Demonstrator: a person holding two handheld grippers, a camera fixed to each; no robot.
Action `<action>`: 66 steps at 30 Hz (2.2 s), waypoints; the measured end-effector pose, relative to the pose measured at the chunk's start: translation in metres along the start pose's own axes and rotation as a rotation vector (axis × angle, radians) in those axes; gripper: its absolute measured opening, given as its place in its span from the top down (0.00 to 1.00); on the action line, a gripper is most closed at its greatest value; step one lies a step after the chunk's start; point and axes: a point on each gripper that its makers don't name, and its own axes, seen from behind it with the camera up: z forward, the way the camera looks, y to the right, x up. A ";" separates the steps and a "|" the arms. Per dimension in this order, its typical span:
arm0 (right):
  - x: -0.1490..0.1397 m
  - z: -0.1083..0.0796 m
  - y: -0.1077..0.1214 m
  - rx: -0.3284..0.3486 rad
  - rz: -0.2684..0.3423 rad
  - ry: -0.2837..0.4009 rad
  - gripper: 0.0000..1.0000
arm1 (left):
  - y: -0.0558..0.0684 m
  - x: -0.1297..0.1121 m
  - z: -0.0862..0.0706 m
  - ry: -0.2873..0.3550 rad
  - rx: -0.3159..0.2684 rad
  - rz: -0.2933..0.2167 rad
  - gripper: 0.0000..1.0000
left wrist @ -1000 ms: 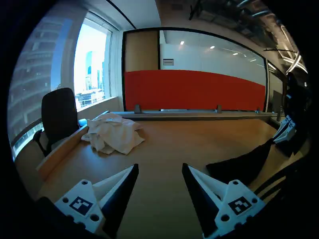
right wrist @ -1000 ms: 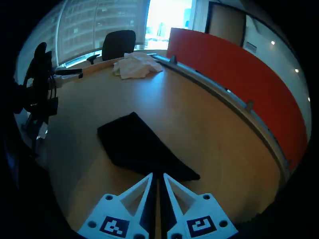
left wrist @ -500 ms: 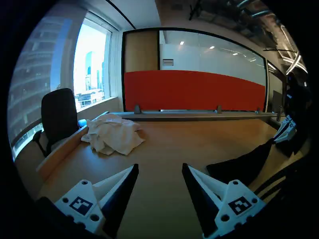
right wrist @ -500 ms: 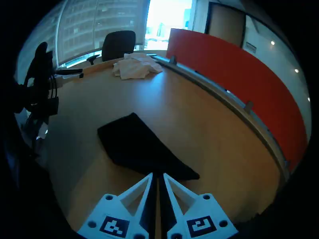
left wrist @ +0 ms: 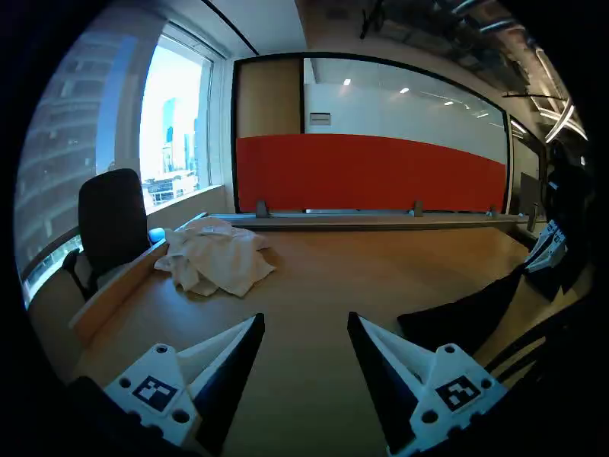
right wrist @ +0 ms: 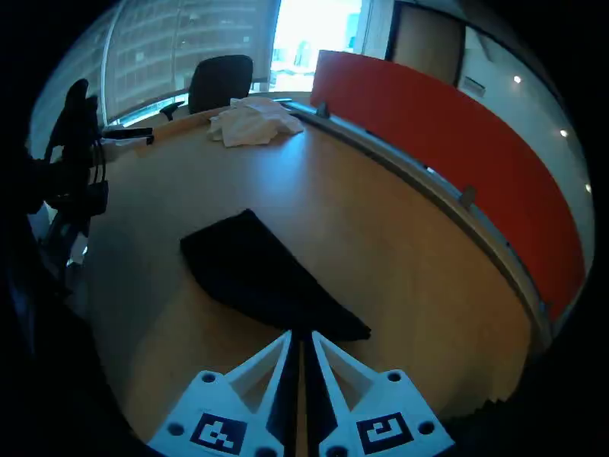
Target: Fold towel
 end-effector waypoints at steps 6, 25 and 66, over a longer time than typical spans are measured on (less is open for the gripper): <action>-0.008 -0.005 0.006 -0.013 0.010 -0.010 0.92 | 0.002 0.001 0.000 0.001 -0.002 0.000 0.20; -0.008 -0.009 0.008 -0.014 -0.003 -0.013 0.91 | 0.003 -0.002 -0.001 -0.004 -0.004 0.002 0.20; 0.085 0.109 -0.135 0.293 -0.046 0.074 0.90 | -0.003 -0.010 -0.008 -0.018 0.000 -0.005 0.20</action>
